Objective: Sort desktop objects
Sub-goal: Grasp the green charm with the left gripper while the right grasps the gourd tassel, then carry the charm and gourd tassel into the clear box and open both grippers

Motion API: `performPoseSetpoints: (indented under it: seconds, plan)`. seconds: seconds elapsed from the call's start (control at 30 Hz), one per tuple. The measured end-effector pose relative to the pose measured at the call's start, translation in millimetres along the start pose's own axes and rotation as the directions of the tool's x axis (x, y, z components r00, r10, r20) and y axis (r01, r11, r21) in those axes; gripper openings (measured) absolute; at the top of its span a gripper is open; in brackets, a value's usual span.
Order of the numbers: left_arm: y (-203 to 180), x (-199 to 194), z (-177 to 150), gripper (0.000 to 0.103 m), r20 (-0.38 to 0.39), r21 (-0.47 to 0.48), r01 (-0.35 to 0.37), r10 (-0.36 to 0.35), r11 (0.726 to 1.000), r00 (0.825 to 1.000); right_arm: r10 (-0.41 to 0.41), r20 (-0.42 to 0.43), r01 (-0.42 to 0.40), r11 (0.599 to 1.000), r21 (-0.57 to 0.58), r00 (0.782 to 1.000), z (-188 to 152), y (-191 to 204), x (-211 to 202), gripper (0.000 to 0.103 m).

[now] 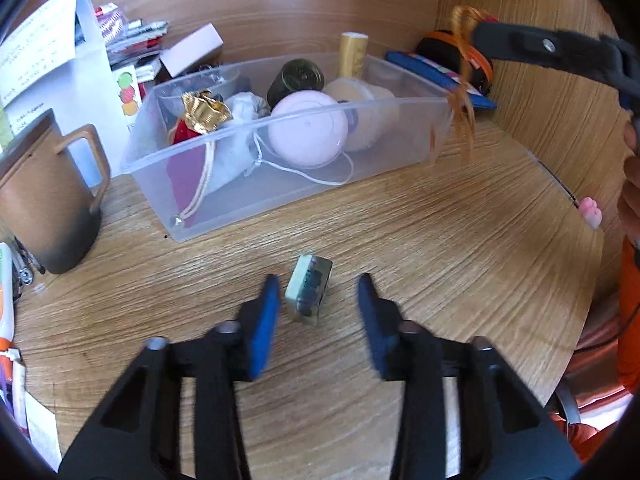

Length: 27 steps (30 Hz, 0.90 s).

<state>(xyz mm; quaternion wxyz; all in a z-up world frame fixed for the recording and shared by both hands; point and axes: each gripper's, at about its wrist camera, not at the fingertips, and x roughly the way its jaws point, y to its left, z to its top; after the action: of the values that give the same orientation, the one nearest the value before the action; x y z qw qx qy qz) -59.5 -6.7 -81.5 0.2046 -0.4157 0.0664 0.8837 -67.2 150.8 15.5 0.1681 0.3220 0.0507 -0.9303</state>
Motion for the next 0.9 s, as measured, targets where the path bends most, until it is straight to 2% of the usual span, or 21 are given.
performPoseSetpoints:
  seconds: [0.03,0.07,0.17,0.43,0.9]
  plan:
    - [-0.5,1.0,0.5,0.020,0.002,0.002,-0.012,0.012,1.000,1.000,0.001,-0.005,-0.001,1.000,0.000,1.000,-1.6,-0.8,0.9,0.040]
    - [-1.6,1.3,0.9,0.015,0.006,0.008,-0.028,0.028,1.000,1.000,0.001,-0.013,-0.001,1.000,0.000,1.000,-3.9,-2.4,2.5,0.040]
    - [-5.6,-3.1,1.0,0.015,0.033,0.018,-0.062,0.062,0.998,0.998,0.004,-0.028,-0.004,1.000,-0.003,1.000,-7.9,-5.4,6.2,0.040]
    - [-2.5,-25.3,18.7,0.015,0.095,-0.006,-0.055,0.056,0.998,0.994,0.001,-0.014,-0.002,1.000,-0.019,1.000,-0.4,-4.7,4.6,0.040]
    - [17.5,-54.3,78.8,0.015,0.193,-0.031,-0.028,0.033,0.999,0.981,-0.050,0.051,0.051,0.998,-0.032,0.997,58.5,-16.0,14.7,0.040]
